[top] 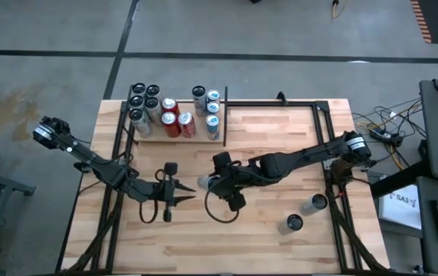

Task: Place canned beverage on shelf
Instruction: Put the left white and blue soda can on the shelf aligned with the other white and blue soda cans

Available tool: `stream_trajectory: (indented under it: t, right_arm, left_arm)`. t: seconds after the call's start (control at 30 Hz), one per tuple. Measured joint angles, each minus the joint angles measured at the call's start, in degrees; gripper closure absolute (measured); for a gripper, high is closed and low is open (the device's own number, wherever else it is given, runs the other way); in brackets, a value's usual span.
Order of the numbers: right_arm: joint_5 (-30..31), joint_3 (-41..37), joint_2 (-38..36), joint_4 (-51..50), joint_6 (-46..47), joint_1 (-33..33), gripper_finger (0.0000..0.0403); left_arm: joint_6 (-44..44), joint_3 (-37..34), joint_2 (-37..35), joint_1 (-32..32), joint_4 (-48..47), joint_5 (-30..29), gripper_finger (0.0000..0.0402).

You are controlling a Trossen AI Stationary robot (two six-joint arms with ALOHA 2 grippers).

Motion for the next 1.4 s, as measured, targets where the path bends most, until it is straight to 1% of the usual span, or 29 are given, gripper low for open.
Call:
stream_trajectory:
  t: [0.13,0.27,0.4,0.47,0.53,0.67,0.83,1.17,1.27,1.4]
  right_arm:
    - [0.3,0.2,0.2,0.4,-1.1,-0.1,0.0165]
    - [0.3,0.3,0.3,-0.2,-0.7,-0.1,0.0165]
    - [0.6,0.3,0.3,-0.9,0.3,0.0,0.0165]
    - [0.7,0.3,0.3,-1.0,0.0,0.0,0.0165]
    - [0.7,0.3,0.3,-0.9,-1.0,0.0,0.0165]
    - [0.8,0.3,0.3,0.7,-3.7,0.0,0.0165]
    - [0.7,0.3,0.3,2.7,-6.5,0.0,0.0165]
    - [0.1,0.3,0.3,4.2,-7.6,0.0,0.0165]
    - [-0.1,0.3,0.3,4.2,-7.6,0.0,0.0165]
    - [-0.1,0.3,0.3,4.2,-7.7,0.0,0.0165]
  left_arm:
    - [-2.7,0.1,0.2,1.4,-1.2,-0.9,0.0294]
    - [-4.6,0.7,1.2,2.5,-2.8,-4.9,0.0224]
    - [-4.8,0.7,2.5,2.7,-2.8,-10.4,0.0155]
    - [-4.6,0.7,3.0,3.0,-2.7,-10.4,0.0128]
    - [-3.6,0.4,3.8,3.3,-2.2,-8.2,0.0107]
    - [-2.3,0.4,6.4,3.9,0.3,-7.1,0.0083]
    - [-2.0,1.0,10.2,5.1,2.1,-7.1,0.0075]
    - [-1.2,4.2,15.8,6.4,2.3,-7.2,0.0079]
    - [-1.1,4.7,16.9,6.4,2.5,-8.5,0.0107]
    - [-0.9,4.8,17.2,6.4,2.7,-10.4,0.0173]
